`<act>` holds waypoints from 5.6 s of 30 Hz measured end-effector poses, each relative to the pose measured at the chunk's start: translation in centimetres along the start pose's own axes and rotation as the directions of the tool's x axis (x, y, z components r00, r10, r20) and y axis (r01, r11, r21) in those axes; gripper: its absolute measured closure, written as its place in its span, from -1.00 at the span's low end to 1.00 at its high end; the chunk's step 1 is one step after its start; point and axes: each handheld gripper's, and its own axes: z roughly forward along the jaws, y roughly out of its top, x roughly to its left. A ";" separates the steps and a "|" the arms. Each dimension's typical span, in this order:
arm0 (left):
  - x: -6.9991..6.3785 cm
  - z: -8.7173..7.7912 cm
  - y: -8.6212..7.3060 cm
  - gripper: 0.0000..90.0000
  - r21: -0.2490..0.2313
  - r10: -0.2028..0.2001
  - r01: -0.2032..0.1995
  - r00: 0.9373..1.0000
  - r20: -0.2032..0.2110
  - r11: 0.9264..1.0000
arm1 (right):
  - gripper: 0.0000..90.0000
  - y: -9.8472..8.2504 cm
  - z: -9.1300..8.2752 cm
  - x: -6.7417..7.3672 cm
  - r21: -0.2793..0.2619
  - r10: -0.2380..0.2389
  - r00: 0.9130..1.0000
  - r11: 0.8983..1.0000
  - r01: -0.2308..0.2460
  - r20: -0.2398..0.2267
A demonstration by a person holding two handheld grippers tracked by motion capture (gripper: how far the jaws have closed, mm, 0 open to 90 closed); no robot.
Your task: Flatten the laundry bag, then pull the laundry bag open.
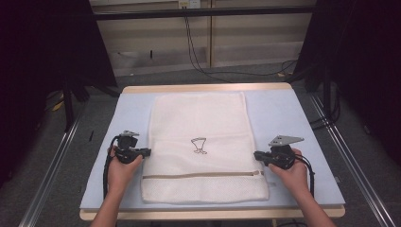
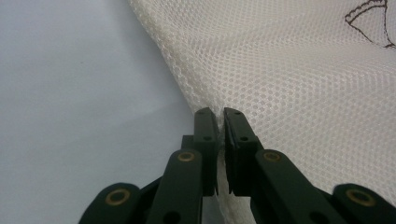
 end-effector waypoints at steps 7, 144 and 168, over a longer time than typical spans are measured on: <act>0.1 0.0 -0.1 0.89 0.003 -0.002 0.002 1.000 0.002 1.000 | 0.93 0.0 0.0 0.0 0.003 0.002 1.000 1.000 -0.002 -0.004; -20.0 4.7 4.2 -0.14 0.156 -0.092 0.017 0.865 0.493 0.988 | 1.00 -3.2 -2.4 3.8 0.007 -0.099 0.991 0.995 0.100 -0.090; -22.9 6.9 3.8 -0.08 0.236 -0.128 -0.008 0.822 0.555 0.972 | 1.00 -3.4 -2.4 3.9 0.002 -0.113 0.989 0.993 0.114 -0.093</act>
